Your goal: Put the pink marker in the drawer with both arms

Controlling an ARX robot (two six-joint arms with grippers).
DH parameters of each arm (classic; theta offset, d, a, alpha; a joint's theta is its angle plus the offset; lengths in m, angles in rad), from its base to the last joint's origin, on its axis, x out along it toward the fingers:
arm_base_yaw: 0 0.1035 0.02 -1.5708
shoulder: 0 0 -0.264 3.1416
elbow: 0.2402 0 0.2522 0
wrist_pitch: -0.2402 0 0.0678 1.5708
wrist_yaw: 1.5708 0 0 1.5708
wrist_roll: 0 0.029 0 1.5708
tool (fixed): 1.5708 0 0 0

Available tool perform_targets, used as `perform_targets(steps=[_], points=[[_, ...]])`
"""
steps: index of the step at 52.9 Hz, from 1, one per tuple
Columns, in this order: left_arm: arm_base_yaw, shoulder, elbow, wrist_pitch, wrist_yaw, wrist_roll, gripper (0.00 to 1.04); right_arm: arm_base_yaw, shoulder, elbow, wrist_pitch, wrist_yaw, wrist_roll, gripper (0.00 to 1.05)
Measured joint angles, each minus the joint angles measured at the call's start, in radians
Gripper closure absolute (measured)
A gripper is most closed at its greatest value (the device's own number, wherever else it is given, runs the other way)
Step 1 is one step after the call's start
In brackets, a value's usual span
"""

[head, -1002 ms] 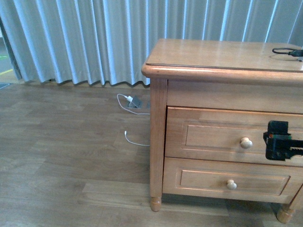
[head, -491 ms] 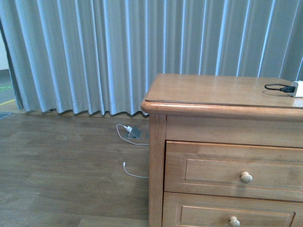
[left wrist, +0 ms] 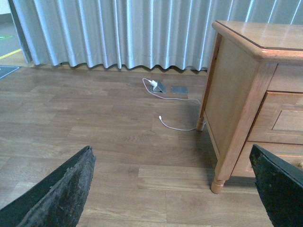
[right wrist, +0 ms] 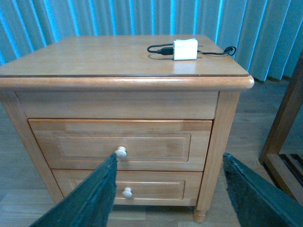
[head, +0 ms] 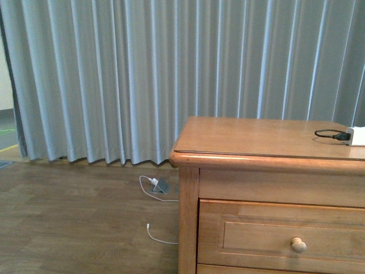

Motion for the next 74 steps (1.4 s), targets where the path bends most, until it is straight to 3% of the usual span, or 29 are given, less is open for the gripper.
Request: perform_targets(steps=[9,13,17,55,61,74], points=[[0.000,0.000,0.000,0.000,0.000,0.000,0.06,0.049,-0.079,-0.045,-0.035,0.047,0.000,0.77],[0.000,0.000,0.000,0.000,0.000,0.000,0.06,0.112,-0.111,-0.055,-0.057,0.135,-0.001,0.89],[0.000,0.000,0.000,0.000,0.000,0.000,0.06,0.152,-0.146,-0.066,-0.076,0.141,-0.002,1.03],[0.000,-0.001,0.000,0.000,0.000,0.000,0.06,0.158,-0.385,-0.122,-0.248,0.149,-0.005,1.03],[0.000,-0.001,0.000,0.000,-0.001,0.000,0.06,0.158,-0.525,-0.121,-0.415,0.149,-0.005,1.03],[0.000,-0.001,0.000,0.000,0.000,0.000,0.06,0.158,-0.553,-0.121,-0.422,0.149,-0.005,1.03]])
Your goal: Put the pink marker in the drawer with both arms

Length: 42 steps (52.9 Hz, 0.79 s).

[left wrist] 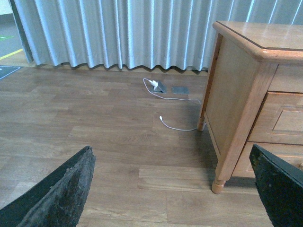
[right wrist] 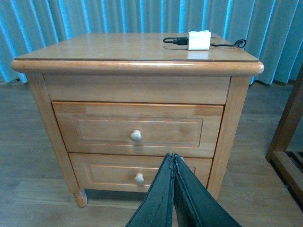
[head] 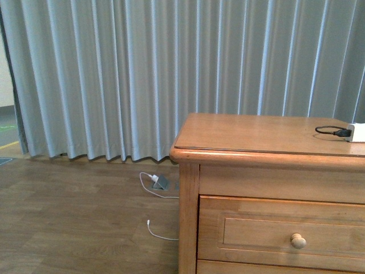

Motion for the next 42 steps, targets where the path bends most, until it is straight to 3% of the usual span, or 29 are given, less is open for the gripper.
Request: perform_targets(steps=[13,40,42], points=[[0.000,0.000,0.000,0.000,0.000,0.000,0.06,0.000,0.000,0.000,0.000,0.000,-0.001,1.02],[0.000,0.000,0.000,0.000,0.000,0.000,0.06,0.000,0.000,0.000,-0.001,0.000,-0.001,0.09],[0.000,0.000,0.000,0.000,0.000,0.000,0.06,0.000,0.000,0.000,-0.001,0.000,0.000,0.07]])
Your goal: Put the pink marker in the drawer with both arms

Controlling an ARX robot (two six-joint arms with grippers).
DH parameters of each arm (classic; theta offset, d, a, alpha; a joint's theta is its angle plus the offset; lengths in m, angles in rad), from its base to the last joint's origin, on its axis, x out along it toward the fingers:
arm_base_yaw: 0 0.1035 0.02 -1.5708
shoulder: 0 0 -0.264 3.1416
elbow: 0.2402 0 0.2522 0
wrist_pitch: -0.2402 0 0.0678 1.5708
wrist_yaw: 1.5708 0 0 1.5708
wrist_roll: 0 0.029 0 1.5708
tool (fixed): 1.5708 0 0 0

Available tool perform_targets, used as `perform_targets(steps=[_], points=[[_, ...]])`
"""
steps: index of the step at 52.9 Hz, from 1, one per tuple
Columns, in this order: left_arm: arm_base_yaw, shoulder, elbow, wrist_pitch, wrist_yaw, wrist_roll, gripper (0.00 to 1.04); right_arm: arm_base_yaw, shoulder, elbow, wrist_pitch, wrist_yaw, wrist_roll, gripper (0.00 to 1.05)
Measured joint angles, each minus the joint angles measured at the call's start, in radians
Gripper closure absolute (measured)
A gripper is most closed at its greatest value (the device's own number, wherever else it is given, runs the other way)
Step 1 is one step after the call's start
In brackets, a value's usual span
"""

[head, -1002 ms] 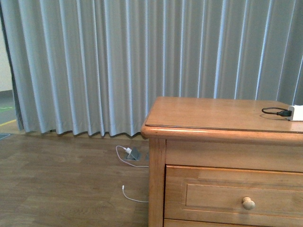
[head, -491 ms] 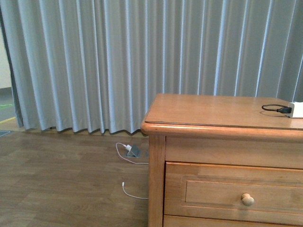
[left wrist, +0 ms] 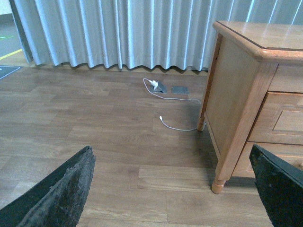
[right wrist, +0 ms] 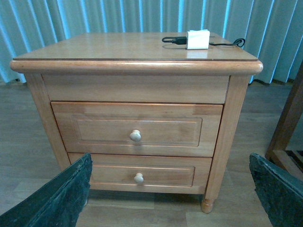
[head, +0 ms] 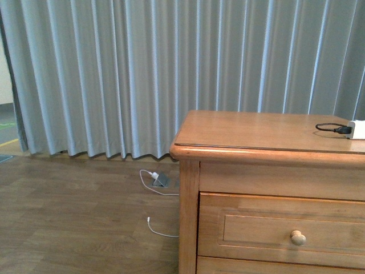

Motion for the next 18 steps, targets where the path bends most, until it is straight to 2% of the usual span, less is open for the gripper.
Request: perform_targets(steps=[3,18], points=[[0.000,0.000,0.000,0.000,0.000,0.000,0.06,0.000,0.000,0.000,0.000,0.000,0.000,0.09],[0.000,0.000,0.000,0.000,0.000,0.000,0.06,0.000,0.000,0.000,0.000,0.000,0.000,0.08]])
